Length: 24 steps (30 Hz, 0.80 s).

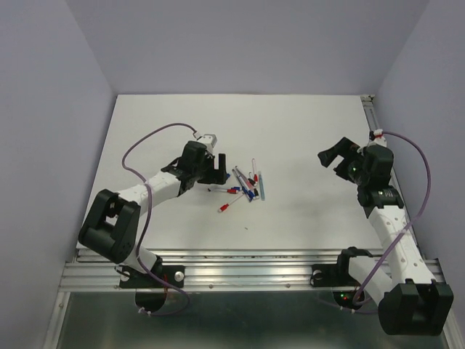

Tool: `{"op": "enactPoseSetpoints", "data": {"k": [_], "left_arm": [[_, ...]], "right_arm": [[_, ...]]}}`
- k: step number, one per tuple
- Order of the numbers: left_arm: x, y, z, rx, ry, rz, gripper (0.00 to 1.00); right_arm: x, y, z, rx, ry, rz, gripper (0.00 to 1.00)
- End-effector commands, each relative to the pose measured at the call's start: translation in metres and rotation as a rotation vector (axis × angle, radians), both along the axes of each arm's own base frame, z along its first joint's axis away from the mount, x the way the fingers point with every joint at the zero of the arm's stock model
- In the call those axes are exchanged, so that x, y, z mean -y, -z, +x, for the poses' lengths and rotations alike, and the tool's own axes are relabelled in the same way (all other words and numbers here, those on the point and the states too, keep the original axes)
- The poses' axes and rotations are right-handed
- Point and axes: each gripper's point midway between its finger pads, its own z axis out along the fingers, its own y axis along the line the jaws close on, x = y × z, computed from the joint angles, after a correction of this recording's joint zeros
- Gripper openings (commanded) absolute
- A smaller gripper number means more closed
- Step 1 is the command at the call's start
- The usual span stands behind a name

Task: Open the pen caps

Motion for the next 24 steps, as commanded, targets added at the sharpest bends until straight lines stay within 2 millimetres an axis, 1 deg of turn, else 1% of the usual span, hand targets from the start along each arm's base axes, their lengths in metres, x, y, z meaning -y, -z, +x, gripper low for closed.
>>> {"op": "enactPoseSetpoints", "data": {"k": [1, 3, 4, 6, 7, 8, 12, 19, 20, 21, 22, 24], "left_arm": [[0.017, -0.010, 0.018, 0.043, 0.058, -0.007, 0.88], [0.015, 0.000, 0.020, 0.016, 0.048, 0.027, 0.85], [0.015, 0.009, 0.021, -0.007, 0.044, 0.047, 0.82], [0.014, 0.014, 0.024, -0.026, 0.035, 0.069, 0.79], [0.015, 0.020, 0.024, -0.043, 0.037, 0.080, 0.77], [0.016, 0.021, 0.026, -0.046, 0.038, 0.081, 0.75], [0.019, 0.034, 0.020, -0.074, 0.048, 0.116, 0.74], [0.015, 0.048, 0.011, -0.091, 0.022, 0.165, 0.68], [0.016, 0.052, 0.007, -0.107, 0.031, 0.176, 0.62], [0.011, 0.053, 0.009, -0.101, 0.008, 0.205, 0.62], [0.010, 0.058, 0.006, -0.114, 0.008, 0.224, 0.59], [0.010, 0.062, 0.004, -0.116, 0.003, 0.258, 0.52]], "right_arm": [[-0.004, -0.002, 0.002, 0.020, -0.036, -0.013, 1.00], [-0.004, -0.002, 0.002, 0.020, -0.039, -0.015, 1.00], [-0.004, -0.001, 0.002, 0.023, -0.039, -0.015, 1.00], [-0.003, -0.001, 0.002, 0.027, -0.032, -0.016, 1.00], [-0.003, 0.000, 0.001, 0.027, -0.032, -0.016, 1.00], [-0.003, 0.000, 0.001, 0.032, -0.032, -0.019, 1.00], [-0.001, 0.002, 0.001, 0.027, -0.019, -0.025, 1.00], [0.004, 0.008, 0.003, -0.003, 0.004, -0.038, 1.00], [0.004, 0.008, 0.003, -0.004, 0.006, -0.038, 1.00], [0.004, 0.008, 0.003, -0.005, 0.004, -0.037, 1.00], [0.004, 0.009, 0.003, -0.007, 0.003, -0.037, 1.00], [0.004, 0.010, 0.003, -0.008, 0.001, -0.038, 1.00]]}}
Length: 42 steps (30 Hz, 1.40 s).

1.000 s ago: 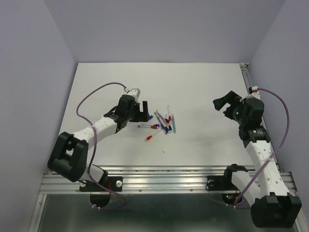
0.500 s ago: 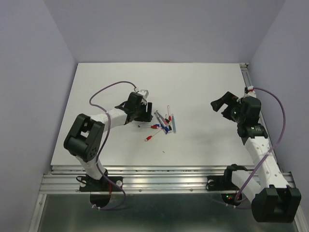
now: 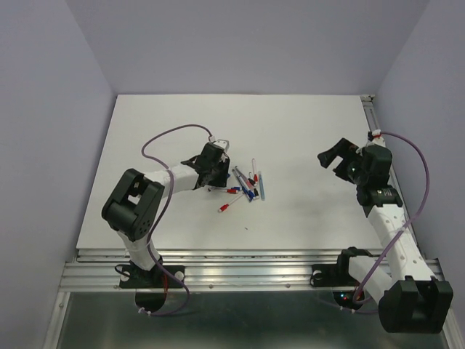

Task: Open the pen caps

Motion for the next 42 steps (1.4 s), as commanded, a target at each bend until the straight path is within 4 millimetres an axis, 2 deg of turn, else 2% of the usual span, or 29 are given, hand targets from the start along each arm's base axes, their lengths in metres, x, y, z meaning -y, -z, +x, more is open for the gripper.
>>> {"op": "enactPoseSetpoints", "data": {"k": [1, 5, 10, 11, 13, 19, 23, 27, 28, 30, 31, 32, 33, 34, 35, 37, 38, 41, 42], "left_arm": [[-0.006, 0.011, -0.007, -0.027, -0.013, 0.093, 0.52], [0.000, 0.018, -0.013, -0.058, 0.012, 0.080, 0.47], [-0.007, 0.024, -0.013, -0.065, -0.015, 0.117, 0.35], [-0.009, 0.026, -0.013, -0.069, -0.023, 0.124, 0.28], [-0.014, 0.028, -0.012, -0.066, -0.040, 0.156, 0.27], [-0.014, 0.017, 0.003, -0.018, -0.049, 0.177, 0.17], [-0.022, 0.007, 0.014, 0.023, -0.098, 0.220, 0.00], [-0.018, -0.036, 0.027, 0.120, -0.120, 0.172, 0.00], [-0.016, -0.060, 0.029, 0.166, -0.126, 0.129, 0.00], [-0.006, -0.084, 0.027, 0.215, -0.110, 0.032, 0.00], [-0.002, -0.112, 0.023, 0.271, -0.099, -0.044, 0.00], [0.004, -0.125, 0.019, 0.295, -0.079, -0.102, 0.00], [0.016, -0.127, 0.008, 0.301, -0.018, -0.190, 0.00], [0.022, -0.137, 0.001, 0.321, 0.013, -0.245, 0.00], [0.029, -0.144, -0.020, 0.318, 0.088, -0.321, 0.00], [0.034, -0.163, -0.034, 0.362, 0.124, -0.416, 0.00], [0.038, -0.155, -0.047, 0.336, 0.164, -0.439, 0.00], [0.048, -0.170, -0.063, 0.360, 0.210, -0.537, 0.00], [0.054, -0.167, -0.075, 0.343, 0.248, -0.560, 0.00]], "right_arm": [[0.002, 0.001, 0.002, 0.014, 0.001, -0.024, 1.00], [0.000, 0.003, 0.002, 0.000, -0.013, -0.021, 1.00], [0.000, 0.010, 0.003, -0.031, -0.010, -0.019, 1.00], [0.001, 0.011, 0.003, -0.039, -0.010, -0.021, 1.00], [0.001, 0.014, 0.003, -0.056, -0.009, -0.019, 1.00], [0.000, 0.016, 0.004, -0.069, -0.011, -0.012, 1.00], [-0.005, 0.010, 0.004, -0.046, -0.039, -0.001, 1.00], [-0.025, -0.008, -0.002, 0.018, -0.132, 0.066, 1.00], [-0.030, -0.017, -0.002, 0.055, -0.155, 0.082, 1.00], [-0.048, -0.027, -0.012, 0.095, -0.254, 0.146, 1.00], [-0.056, -0.039, -0.012, 0.150, -0.299, 0.167, 1.00], [-0.065, -0.044, -0.017, 0.163, -0.347, 0.209, 1.00], [-0.078, -0.048, -0.027, 0.185, -0.431, 0.257, 1.00], [-0.082, -0.053, -0.029, 0.200, -0.449, 0.289, 1.00], [-0.091, -0.067, -0.032, 0.249, -0.482, 0.322, 1.00], [-0.099, -0.070, -0.032, 0.267, -0.462, 0.322, 1.00], [-0.114, -0.072, -0.034, 0.271, -0.466, 0.322, 1.00], [-0.142, -0.080, -0.040, 0.297, -0.526, 0.355, 1.00], [-0.156, -0.081, -0.045, 0.285, -0.557, 0.385, 1.00]]}}
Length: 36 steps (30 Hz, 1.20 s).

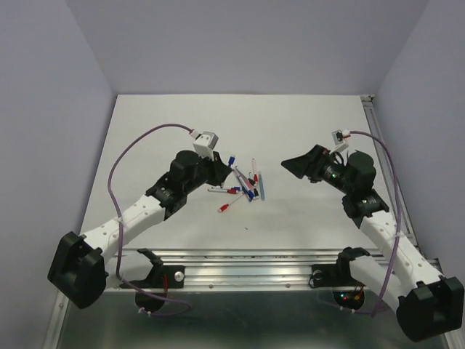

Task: Open the pen caps

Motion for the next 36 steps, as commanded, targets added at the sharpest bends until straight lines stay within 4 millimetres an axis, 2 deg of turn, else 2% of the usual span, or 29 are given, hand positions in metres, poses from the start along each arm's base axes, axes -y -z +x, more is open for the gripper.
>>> {"op": "enactPoseSetpoints", "data": {"k": [1, 2, 3, 5, 9, 10, 12, 15, 18, 20, 21, 24, 27, 29, 30, 32, 35, 36], "left_arm": [[0.033, -0.004, -0.034, 0.002, 0.183, -0.125, 0.00], [0.037, -0.006, -0.037, 0.006, 0.193, -0.134, 0.00], [0.043, -0.004, -0.044, 0.008, 0.210, -0.133, 0.00], [0.050, -0.006, -0.048, 0.011, 0.226, -0.147, 0.00], [0.058, -0.008, -0.051, 0.007, 0.232, -0.151, 0.00], [0.059, -0.009, -0.051, 0.008, 0.230, -0.152, 0.00], [0.059, -0.009, -0.051, 0.007, 0.225, -0.155, 0.00], [0.061, -0.009, -0.054, 0.005, 0.235, -0.156, 0.00], [0.062, -0.007, -0.054, -0.001, 0.226, -0.153, 0.00], [0.062, -0.007, -0.052, -0.002, 0.211, -0.155, 0.00], [0.064, -0.010, -0.053, 0.000, 0.217, -0.158, 0.00], [0.066, -0.010, -0.053, 0.002, 0.211, -0.156, 0.00], [0.065, -0.013, -0.051, 0.006, 0.195, -0.161, 0.00], [0.065, -0.014, -0.050, 0.003, 0.188, -0.164, 0.00], [0.065, -0.014, -0.049, 0.000, 0.182, -0.168, 0.00], [0.063, -0.013, -0.048, -0.012, 0.164, -0.163, 0.00], [0.054, 0.000, -0.046, -0.061, 0.070, -0.136, 0.00], [0.050, 0.007, -0.046, -0.074, 0.038, -0.119, 0.00]], "right_arm": [[-0.040, -0.033, -0.006, 0.097, -0.069, 0.114, 1.00], [-0.044, -0.036, -0.004, 0.106, -0.061, 0.133, 1.00], [-0.053, -0.032, -0.001, 0.089, -0.052, 0.137, 1.00], [-0.063, -0.028, 0.007, 0.067, -0.040, 0.138, 1.00], [-0.094, -0.026, 0.008, 0.042, -0.036, 0.117, 0.96], [-0.098, -0.013, 0.012, 0.000, -0.021, 0.081, 0.96], [-0.106, -0.005, 0.015, -0.017, 0.010, 0.056, 0.94], [-0.116, -0.005, 0.016, -0.014, 0.004, 0.080, 0.87], [-0.135, 0.001, 0.011, -0.028, -0.044, 0.083, 0.78], [-0.143, 0.006, 0.013, -0.045, -0.051, 0.069, 0.69], [-0.144, 0.007, 0.013, -0.053, -0.034, 0.072, 0.59], [-0.146, 0.009, 0.014, -0.062, -0.014, 0.069, 0.47], [-0.148, 0.012, 0.013, -0.075, -0.017, 0.068, 0.30], [-0.149, 0.013, 0.011, -0.083, -0.019, 0.067, 0.08], [-0.146, 0.016, 0.015, -0.097, 0.012, 0.060, 0.01], [-0.141, 0.013, 0.022, -0.091, 0.059, 0.045, 0.01], [-0.122, 0.012, 0.040, -0.096, 0.196, -0.031, 0.01], [-0.112, 0.004, 0.051, -0.068, 0.257, -0.058, 0.01]]}}
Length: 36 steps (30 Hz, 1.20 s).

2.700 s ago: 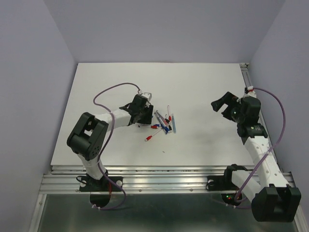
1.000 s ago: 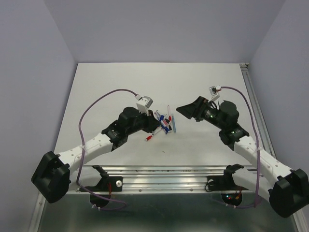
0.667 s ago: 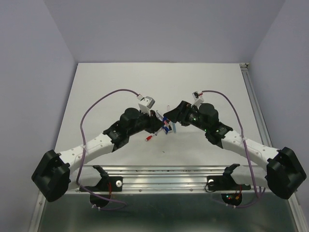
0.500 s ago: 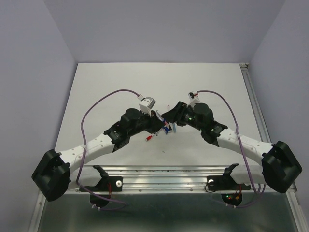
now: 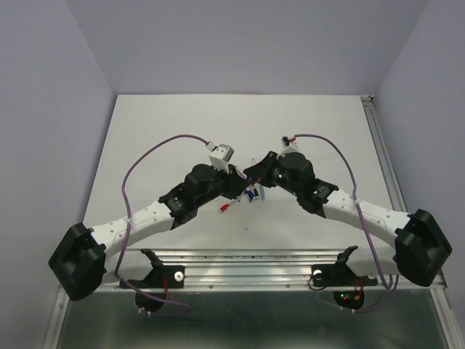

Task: Open the pen caps

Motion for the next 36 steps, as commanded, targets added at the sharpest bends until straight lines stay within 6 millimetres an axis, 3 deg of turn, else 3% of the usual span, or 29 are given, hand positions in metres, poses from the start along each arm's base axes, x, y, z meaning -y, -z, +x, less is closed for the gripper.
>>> {"op": "enactPoseSetpoints", "data": {"k": [1, 3, 4, 5, 6, 7, 8, 9, 11, 15, 18, 19, 21, 22, 23, 24, 27, 28, 29, 31, 32, 34, 35, 36], "left_arm": [[-0.015, 0.008, 0.006, -0.037, -0.158, 0.040, 0.00], [-0.011, 0.021, -0.011, -0.063, -0.138, 0.056, 0.00], [-0.016, 0.032, -0.022, -0.104, -0.158, 0.050, 0.00], [-0.016, 0.037, -0.032, -0.116, -0.153, 0.048, 0.00], [-0.014, 0.039, -0.042, -0.123, -0.138, 0.041, 0.00], [-0.012, 0.051, -0.064, -0.130, -0.123, 0.068, 0.00], [-0.010, 0.047, -0.073, -0.146, -0.124, 0.033, 0.00], [-0.006, 0.049, -0.084, -0.157, -0.100, 0.026, 0.00], [0.001, 0.054, -0.102, -0.185, -0.065, 0.026, 0.00], [0.005, 0.053, -0.102, -0.181, -0.094, 0.042, 0.00], [-0.001, 0.040, -0.083, -0.139, -0.198, 0.063, 0.00], [-0.009, 0.030, -0.070, -0.108, -0.264, 0.081, 0.00], [-0.026, 0.022, -0.041, -0.090, -0.375, 0.102, 0.00], [-0.030, 0.012, -0.029, -0.067, -0.381, 0.115, 0.00], [-0.039, 0.010, -0.015, -0.065, -0.414, 0.117, 0.00], [-0.059, 0.007, 0.011, -0.057, -0.487, 0.118, 0.00], [-0.087, 0.005, 0.054, -0.014, -0.580, 0.165, 0.00], [-0.104, -0.002, 0.078, 0.004, -0.638, 0.149, 0.00], [-0.110, 0.010, 0.090, 0.012, -0.630, 0.216, 0.00], [-0.117, 0.006, 0.113, 0.019, -0.631, 0.238, 0.00], [-0.132, 0.021, 0.129, -0.009, -0.668, 0.293, 0.00], [-0.139, 0.017, 0.151, 0.008, -0.686, 0.331, 0.00], [-0.151, 0.035, 0.164, -0.028, -0.705, 0.374, 0.03], [-0.155, 0.041, 0.172, -0.032, -0.697, 0.404, 0.07]], "right_arm": [[0.038, -0.069, 0.059, 0.157, 0.312, -0.062, 0.01], [0.058, -0.077, 0.082, 0.175, 0.385, -0.132, 0.01], [0.084, -0.085, 0.105, 0.185, 0.454, -0.147, 0.01], [0.098, -0.104, 0.127, 0.202, 0.504, -0.146, 0.01], [0.114, -0.106, 0.144, 0.192, 0.543, -0.158, 0.01], [0.147, -0.116, 0.167, 0.196, 0.602, -0.167, 0.01], [0.157, -0.142, 0.178, 0.228, 0.630, -0.170, 0.01], [0.169, -0.136, 0.193, 0.224, 0.654, -0.227, 0.01], [0.177, -0.153, 0.202, 0.246, 0.684, -0.229, 0.01], [0.177, -0.148, 0.209, 0.238, 0.634, -0.252, 0.01], [0.170, -0.112, 0.206, 0.177, 0.544, -0.323, 0.01], [0.169, -0.081, 0.197, 0.139, 0.491, -0.381, 0.01], [0.172, -0.047, 0.186, 0.089, 0.460, -0.442, 0.02], [0.178, -0.018, 0.176, 0.034, 0.458, -0.484, 0.04], [0.181, -0.002, 0.170, 0.006, 0.453, -0.505, 0.05], [0.183, 0.012, 0.164, -0.019, 0.443, -0.525, 0.05], [0.189, 0.058, 0.143, -0.102, 0.427, -0.562, 0.06], [0.189, 0.070, 0.137, -0.125, 0.421, -0.557, 0.06], [0.189, 0.090, 0.130, -0.156, 0.405, -0.565, 0.07], [0.192, 0.106, 0.124, -0.190, 0.401, -0.590, 0.08], [0.196, 0.116, 0.121, -0.215, 0.405, -0.614, 0.08], [0.203, 0.130, 0.120, -0.249, 0.419, -0.662, 0.08], [0.204, 0.134, 0.120, -0.260, 0.418, -0.674, 0.08], [0.206, 0.138, 0.119, -0.272, 0.417, -0.690, 0.08]]}}
